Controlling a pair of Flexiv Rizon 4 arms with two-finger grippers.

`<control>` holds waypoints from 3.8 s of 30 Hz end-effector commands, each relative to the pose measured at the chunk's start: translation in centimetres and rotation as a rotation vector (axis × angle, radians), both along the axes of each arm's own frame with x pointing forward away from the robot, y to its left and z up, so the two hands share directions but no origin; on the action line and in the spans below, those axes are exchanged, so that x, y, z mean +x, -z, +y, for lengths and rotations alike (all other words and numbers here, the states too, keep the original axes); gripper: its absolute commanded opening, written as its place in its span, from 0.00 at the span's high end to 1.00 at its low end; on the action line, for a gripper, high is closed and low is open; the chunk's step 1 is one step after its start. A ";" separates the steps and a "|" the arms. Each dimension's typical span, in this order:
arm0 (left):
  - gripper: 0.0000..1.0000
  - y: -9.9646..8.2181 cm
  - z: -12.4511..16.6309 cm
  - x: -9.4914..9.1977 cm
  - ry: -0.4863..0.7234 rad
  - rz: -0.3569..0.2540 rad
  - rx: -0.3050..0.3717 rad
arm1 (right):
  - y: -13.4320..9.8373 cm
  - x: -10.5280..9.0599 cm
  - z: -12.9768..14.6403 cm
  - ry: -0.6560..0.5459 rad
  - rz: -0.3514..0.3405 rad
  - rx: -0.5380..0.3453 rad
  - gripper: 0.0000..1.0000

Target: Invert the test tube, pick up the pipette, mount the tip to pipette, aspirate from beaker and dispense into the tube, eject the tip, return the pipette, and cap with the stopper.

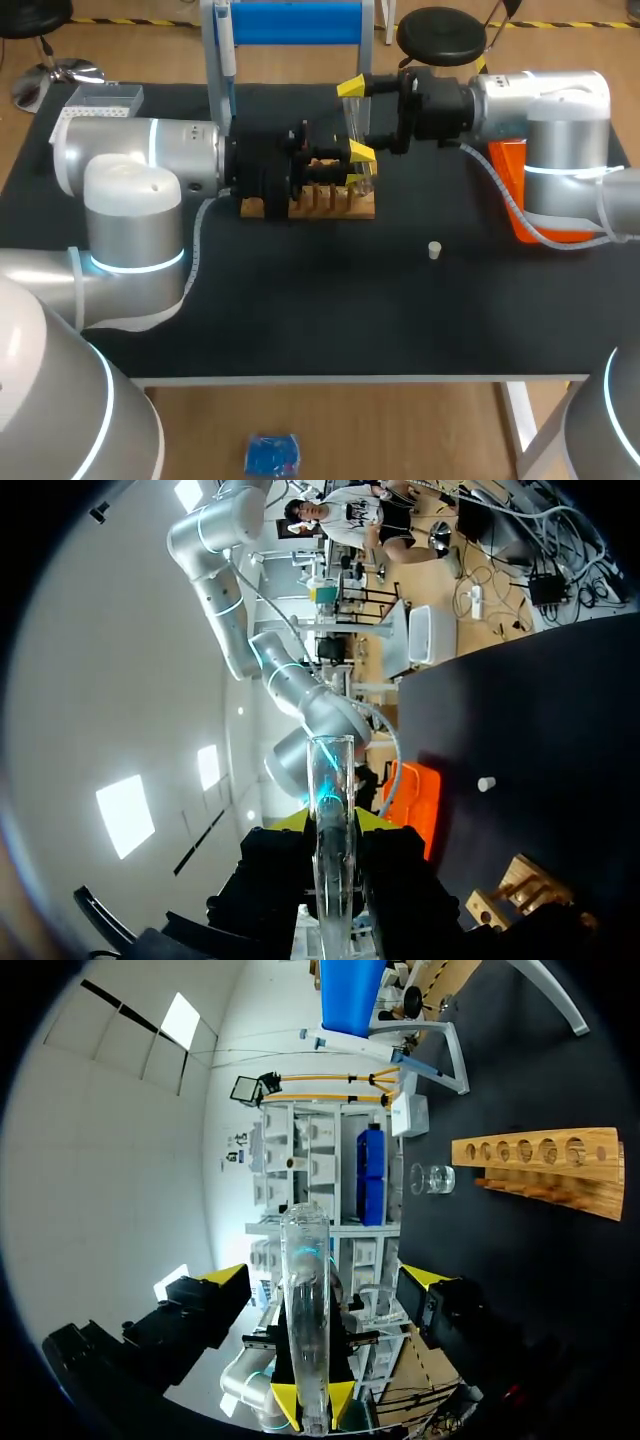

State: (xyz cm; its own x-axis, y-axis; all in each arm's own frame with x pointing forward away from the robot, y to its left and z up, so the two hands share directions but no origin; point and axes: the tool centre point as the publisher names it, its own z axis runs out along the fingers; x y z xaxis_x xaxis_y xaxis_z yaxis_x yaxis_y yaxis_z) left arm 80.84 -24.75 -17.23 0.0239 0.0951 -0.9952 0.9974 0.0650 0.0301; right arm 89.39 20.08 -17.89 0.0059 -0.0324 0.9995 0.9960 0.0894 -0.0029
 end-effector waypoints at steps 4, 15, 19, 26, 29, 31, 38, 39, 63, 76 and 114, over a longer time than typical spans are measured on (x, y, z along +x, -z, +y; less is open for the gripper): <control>1.00 -0.1 0.0 0.1 0.002 0.000 0.002 | 0.0 0.0 -0.1 -0.002 -0.001 -0.001 0.00; 1.00 -0.1 0.0 0.1 0.002 0.000 0.002 | -1.6 -0.1 -4.0 0.028 -0.301 0.053 0.00; 1.00 -0.1 0.0 0.1 0.002 0.000 0.002 | -1.6 0.1 -6.2 0.014 -0.417 0.065 0.00; 1.00 -0.1 0.0 0.1 0.002 0.000 0.002 | 0.2 0.4 -8.4 0.001 -0.837 0.008 0.00; 1.00 -0.1 0.0 0.1 0.002 0.000 0.002 | 1.9 0.4 -8.8 0.018 -1.267 -0.087 0.00; 1.00 -0.1 0.0 0.1 0.002 0.000 0.002 | 2.6 0.8 -8.9 0.070 -1.415 -0.125 0.00; 1.00 -0.1 0.0 0.1 0.002 0.000 0.002 | 2.6 0.8 -8.9 0.070 -1.415 -0.125 0.00; 1.00 -0.1 0.0 0.1 0.002 0.000 0.002 | 2.6 0.8 -8.9 0.070 -1.415 -0.125 0.00; 1.00 -0.1 0.0 0.1 0.002 0.000 0.002 | 7.6 2.2 -9.9 -0.267 -1.579 -0.081 0.00; 1.00 -0.1 0.0 0.1 0.002 0.000 0.002 | 11.5 3.5 -10.2 -0.302 -1.581 -0.096 0.00; 1.00 -2.9 1.7 4.0 -0.205 0.599 0.033 | 12.1 3.6 -10.0 -0.285 -1.593 -0.126 0.00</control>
State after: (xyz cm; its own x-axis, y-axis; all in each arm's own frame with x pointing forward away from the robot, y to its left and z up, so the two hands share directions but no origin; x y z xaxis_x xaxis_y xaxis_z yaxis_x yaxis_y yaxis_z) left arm 84.69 -22.98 -15.21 -0.3635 0.0741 -0.9287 0.9133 0.2248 -0.3395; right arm 92.97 10.10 -30.05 -0.9911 -0.1329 -0.0063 -0.0513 0.3387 0.9395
